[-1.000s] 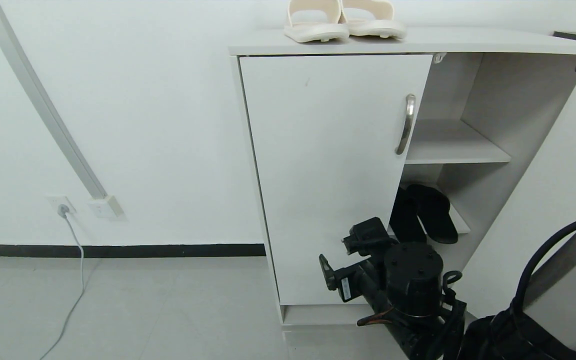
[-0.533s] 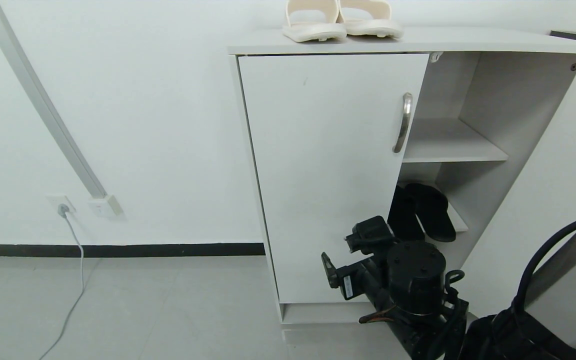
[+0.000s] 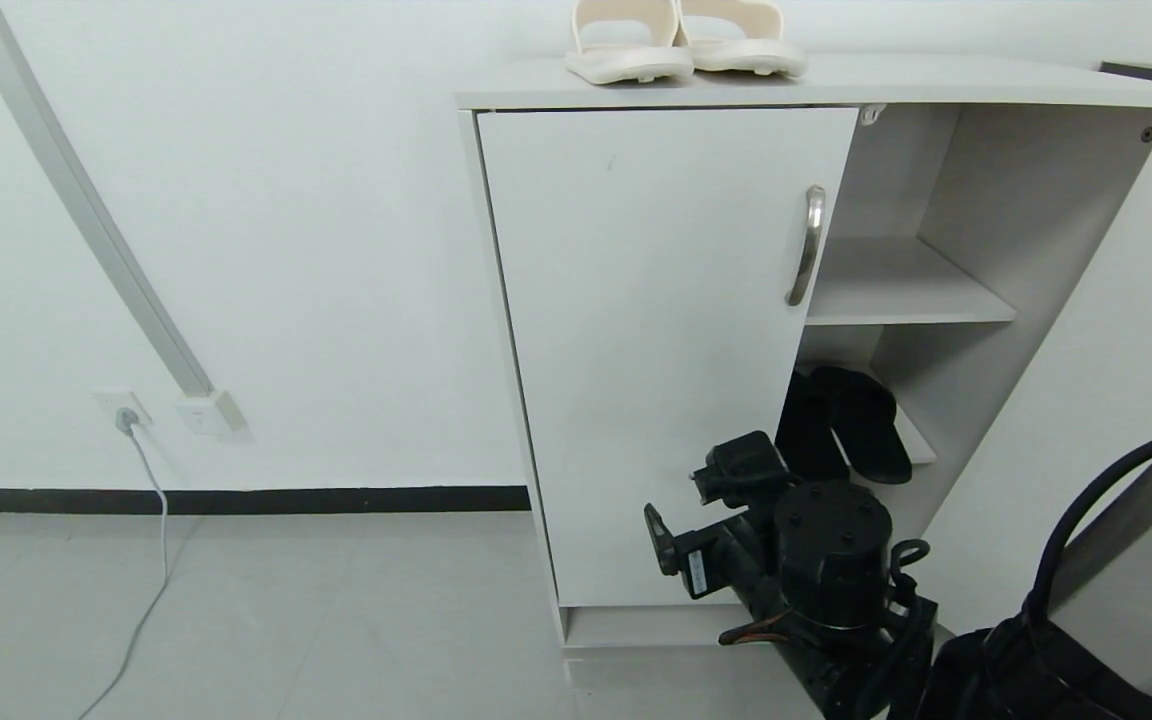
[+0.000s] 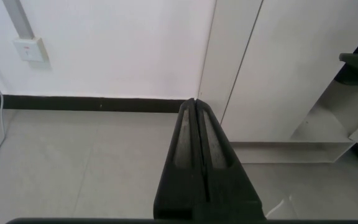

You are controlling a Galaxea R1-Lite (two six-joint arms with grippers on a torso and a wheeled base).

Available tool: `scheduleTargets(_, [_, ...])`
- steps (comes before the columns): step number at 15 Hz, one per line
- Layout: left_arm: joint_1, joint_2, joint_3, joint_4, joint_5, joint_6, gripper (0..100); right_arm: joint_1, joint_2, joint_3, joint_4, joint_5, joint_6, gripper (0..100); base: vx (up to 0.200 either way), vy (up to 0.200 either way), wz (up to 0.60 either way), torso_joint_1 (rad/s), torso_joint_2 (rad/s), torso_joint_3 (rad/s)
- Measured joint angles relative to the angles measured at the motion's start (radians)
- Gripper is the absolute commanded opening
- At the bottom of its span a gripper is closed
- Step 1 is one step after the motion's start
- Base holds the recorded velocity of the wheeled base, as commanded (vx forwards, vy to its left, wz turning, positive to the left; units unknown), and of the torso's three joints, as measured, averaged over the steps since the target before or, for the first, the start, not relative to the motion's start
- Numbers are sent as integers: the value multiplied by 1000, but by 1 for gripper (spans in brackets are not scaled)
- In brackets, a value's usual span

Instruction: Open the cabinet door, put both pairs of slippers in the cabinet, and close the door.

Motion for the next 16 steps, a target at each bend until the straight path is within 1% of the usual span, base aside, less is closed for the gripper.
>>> scheduleTargets(1, [0,0,0,0,0,0,0,0,0,-1,1,0,0,100,0,0,0,-2,-80,-76])
scheduleTargets(4, [0,0,0,1,0,0,0,0,0,-4,0,0,0,100,0,0,0,14,-194,-308])
scheduleTargets(8, [0,0,0,0,0,1,0,2,1,-4,2,0,0,100,0,0,0,49,-498,-369])
scheduleTargets(16, [0,0,0,0,0,1,0,-3,3,-6,1,0,0,100,0,0,0,132,-465,-339])
